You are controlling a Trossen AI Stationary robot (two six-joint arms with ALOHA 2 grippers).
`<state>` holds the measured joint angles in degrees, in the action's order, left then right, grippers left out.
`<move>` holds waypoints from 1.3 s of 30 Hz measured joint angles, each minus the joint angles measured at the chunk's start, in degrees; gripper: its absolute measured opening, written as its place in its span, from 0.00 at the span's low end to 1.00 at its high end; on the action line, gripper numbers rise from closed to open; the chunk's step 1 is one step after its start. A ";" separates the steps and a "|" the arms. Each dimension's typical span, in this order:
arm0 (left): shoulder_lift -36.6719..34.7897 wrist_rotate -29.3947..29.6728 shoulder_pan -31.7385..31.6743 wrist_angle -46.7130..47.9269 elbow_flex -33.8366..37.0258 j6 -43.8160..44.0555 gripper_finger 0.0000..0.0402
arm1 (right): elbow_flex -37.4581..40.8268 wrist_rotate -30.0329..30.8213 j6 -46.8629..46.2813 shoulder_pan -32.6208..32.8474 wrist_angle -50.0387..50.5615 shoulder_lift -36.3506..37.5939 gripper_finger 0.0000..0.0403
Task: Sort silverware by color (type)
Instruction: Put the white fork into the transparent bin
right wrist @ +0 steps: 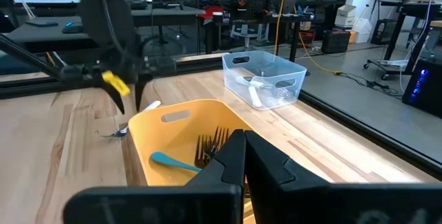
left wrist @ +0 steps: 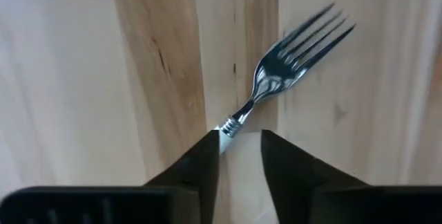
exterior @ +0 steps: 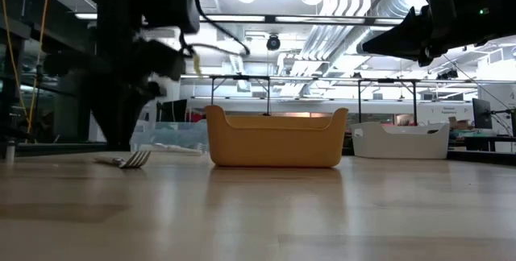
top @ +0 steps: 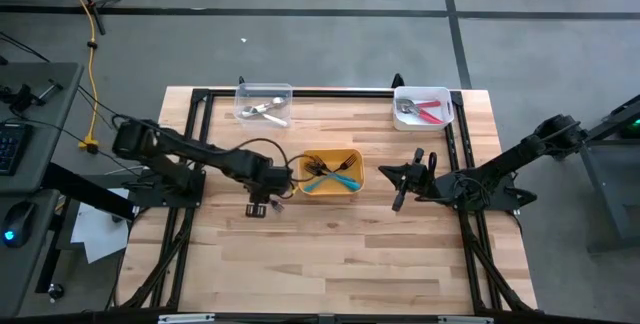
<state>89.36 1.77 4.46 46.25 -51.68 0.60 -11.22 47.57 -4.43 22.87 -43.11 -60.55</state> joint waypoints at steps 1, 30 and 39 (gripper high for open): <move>1.17 -0.04 -0.08 0.06 0.00 -1.21 0.27 | 0.00 0.00 -0.02 0.00 0.00 0.00 0.00; 2.99 0.77 -1.01 6.11 0.15 -4.36 0.07 | 0.00 0.00 -0.02 -0.02 -0.06 0.00 0.00; -4.43 3.61 -9.31 9.60 0.09 -3.32 0.07 | 0.00 -0.07 -0.02 -0.02 -0.10 -0.02 0.00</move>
<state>84.93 5.38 -4.85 55.85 -51.59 -2.72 -11.22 47.51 -4.45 22.85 -43.21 -60.58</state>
